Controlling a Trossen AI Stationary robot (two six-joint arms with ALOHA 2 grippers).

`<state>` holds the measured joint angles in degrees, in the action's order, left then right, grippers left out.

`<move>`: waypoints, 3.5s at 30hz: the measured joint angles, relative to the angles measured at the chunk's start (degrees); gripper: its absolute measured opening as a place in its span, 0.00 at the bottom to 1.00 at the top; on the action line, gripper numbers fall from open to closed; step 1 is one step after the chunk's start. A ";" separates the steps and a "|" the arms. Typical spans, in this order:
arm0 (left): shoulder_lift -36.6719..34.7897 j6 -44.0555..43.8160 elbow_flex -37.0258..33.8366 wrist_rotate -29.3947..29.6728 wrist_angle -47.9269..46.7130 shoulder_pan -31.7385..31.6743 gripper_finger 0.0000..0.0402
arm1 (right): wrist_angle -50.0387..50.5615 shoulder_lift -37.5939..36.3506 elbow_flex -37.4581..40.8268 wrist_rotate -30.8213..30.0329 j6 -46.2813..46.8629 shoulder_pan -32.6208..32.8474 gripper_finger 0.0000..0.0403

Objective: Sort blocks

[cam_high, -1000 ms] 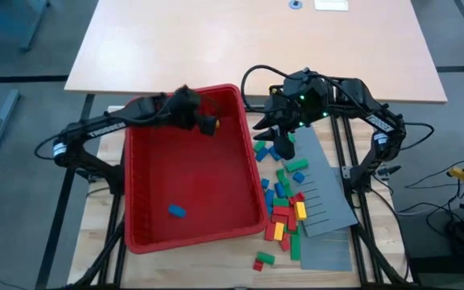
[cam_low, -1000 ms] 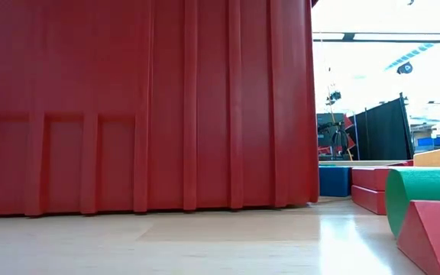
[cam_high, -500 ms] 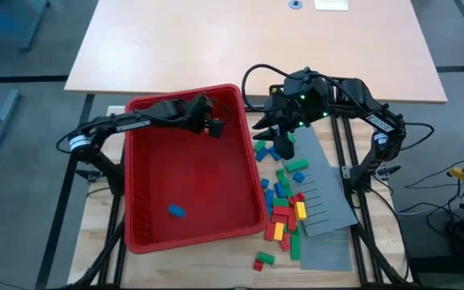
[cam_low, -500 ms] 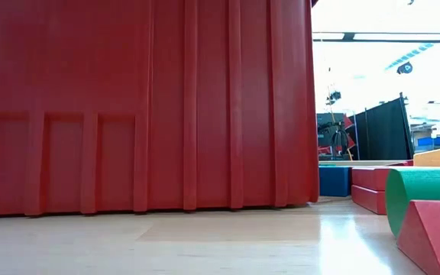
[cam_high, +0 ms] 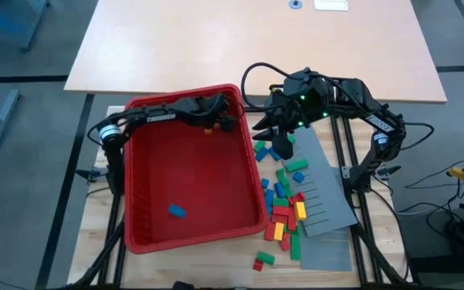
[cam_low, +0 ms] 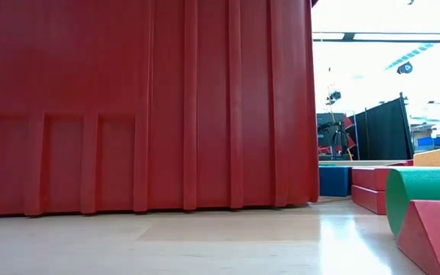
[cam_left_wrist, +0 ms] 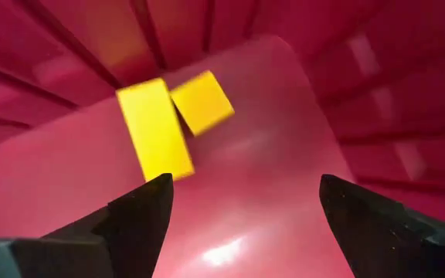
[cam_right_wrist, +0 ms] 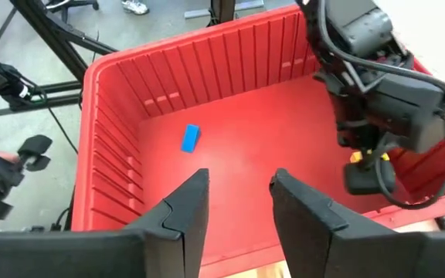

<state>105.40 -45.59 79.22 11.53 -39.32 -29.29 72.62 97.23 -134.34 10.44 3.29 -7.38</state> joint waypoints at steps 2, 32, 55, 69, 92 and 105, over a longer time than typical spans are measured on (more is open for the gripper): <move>1.09 -0.11 1.43 1.36 -0.25 -0.57 0.78 | -0.02 0.00 0.00 0.00 0.42 0.00 0.29; 9.10 -3.09 3.58 2.40 -6.40 -4.67 0.78 | -0.04 -0.06 0.00 0.07 0.62 0.90 0.31; 11.74 -11.11 3.50 4.04 2.42 -4.62 0.67 | -0.06 -0.07 0.00 0.22 1.23 1.53 0.29; 11.66 -5.48 3.57 1.55 3.68 -4.50 0.24 | -0.06 -0.07 0.00 0.07 1.66 2.51 0.26; -19.03 2.06 3.63 3.92 -5.31 14.50 0.24 | 0.87 -2.62 -0.01 -3.96 -1.71 1.91 0.27; -22.32 4.16 3.67 2.26 15.46 24.94 0.24 | 4.21 -7.05 -0.15 -7.51 2.56 -1.18 0.30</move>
<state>83.08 -41.43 82.89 13.79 -23.86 -4.35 76.83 90.18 -134.50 2.92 5.85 -8.56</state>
